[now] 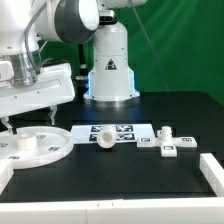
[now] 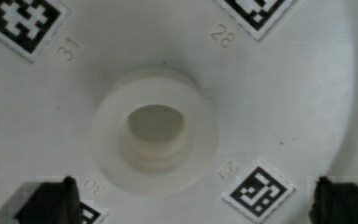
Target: Assemble round table
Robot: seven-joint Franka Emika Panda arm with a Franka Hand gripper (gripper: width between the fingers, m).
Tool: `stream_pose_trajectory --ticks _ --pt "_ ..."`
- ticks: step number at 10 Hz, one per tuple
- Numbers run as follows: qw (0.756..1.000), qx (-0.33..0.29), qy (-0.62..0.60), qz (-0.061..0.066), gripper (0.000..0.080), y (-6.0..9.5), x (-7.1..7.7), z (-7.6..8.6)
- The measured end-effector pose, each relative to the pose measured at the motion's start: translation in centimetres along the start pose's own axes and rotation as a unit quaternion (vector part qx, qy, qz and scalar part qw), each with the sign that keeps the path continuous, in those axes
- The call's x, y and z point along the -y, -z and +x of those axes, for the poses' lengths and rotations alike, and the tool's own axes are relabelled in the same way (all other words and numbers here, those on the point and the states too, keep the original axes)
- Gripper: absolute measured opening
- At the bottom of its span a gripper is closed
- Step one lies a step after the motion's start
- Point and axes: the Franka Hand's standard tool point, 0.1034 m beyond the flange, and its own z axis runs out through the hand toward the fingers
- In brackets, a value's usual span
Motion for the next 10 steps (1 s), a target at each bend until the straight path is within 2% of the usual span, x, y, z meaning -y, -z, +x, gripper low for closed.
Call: stream_pose_trajectory --ticks 1,2,3,4,5,7,10 --pt "1.000 0.001 0.001 0.000 0.0648 -0.1 0.0 -0.1" --pt "1.000 -0.004 0.020 -0.014 0.0648 -0.7 -0.5 -0.2" --pt "1.000 0.003 0.026 -0.012 0.0648 -2.1 -0.4 -1.5" --pt "1.000 0.008 0.019 -0.006 0.0648 -2.9 -1.2 -1.8" --pt "1.000 0.009 0.018 -0.008 0.0648 -3.3 -1.5 -1.8" --pt "1.000 0.011 0.019 -0.005 0.0648 -3.7 -1.2 -2.0" --pt "1.000 0.009 0.023 -0.006 0.0648 -3.1 -1.8 -1.1"
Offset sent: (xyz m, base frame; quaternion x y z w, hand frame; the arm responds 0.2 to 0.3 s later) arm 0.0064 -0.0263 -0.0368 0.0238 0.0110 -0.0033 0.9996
